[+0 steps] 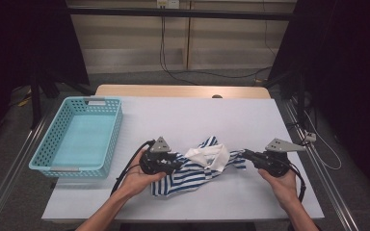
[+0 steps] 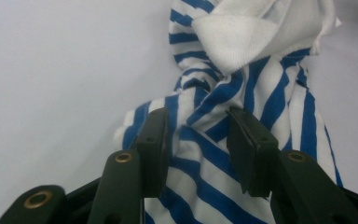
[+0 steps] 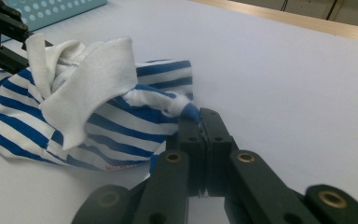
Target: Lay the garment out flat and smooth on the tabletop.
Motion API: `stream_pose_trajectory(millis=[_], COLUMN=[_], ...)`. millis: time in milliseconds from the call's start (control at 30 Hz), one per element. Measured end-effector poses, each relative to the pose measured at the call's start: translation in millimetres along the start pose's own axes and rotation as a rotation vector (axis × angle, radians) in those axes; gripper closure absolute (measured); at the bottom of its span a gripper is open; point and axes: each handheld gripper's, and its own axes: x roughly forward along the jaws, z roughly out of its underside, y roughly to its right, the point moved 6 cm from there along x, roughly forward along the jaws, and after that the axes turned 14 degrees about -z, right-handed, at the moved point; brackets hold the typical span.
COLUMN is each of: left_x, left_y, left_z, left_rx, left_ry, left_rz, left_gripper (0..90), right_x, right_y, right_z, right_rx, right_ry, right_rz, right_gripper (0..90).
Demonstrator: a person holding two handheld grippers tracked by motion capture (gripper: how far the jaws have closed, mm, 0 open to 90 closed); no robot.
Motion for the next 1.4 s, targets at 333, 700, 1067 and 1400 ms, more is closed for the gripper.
stream_pose_trajectory(millis=[333,700,1067,1400], left_x=[4.1,-4.7,-20.9,-44.3], left_y=[6.2,-4.0,-24.9,-36.4], left_z=[18.6,15.9,9.8,-22.8], left_rx=[0.045,-0.03,-0.124,-0.144], left_ry=[-0.072,-0.067,0.007,0.126], left_rz=[-0.048,-0.05,-0.058,-0.092], left_gripper=[71.2,88.5,89.1,89.3], right_x=[1.2,-1.3,-3.8,-12.3], right_y=[2.8,3.4,1.9,0.1], right_z=[2.5,4.2,1.9,-18.1], right_rx=[0.005,0.017,0.025,-0.019], right_ry=[-0.01,-0.006,0.01,0.063], right_rz=[0.003,0.008,0.014,0.032], right_gripper=[89.0,85.7,89.8,90.0])
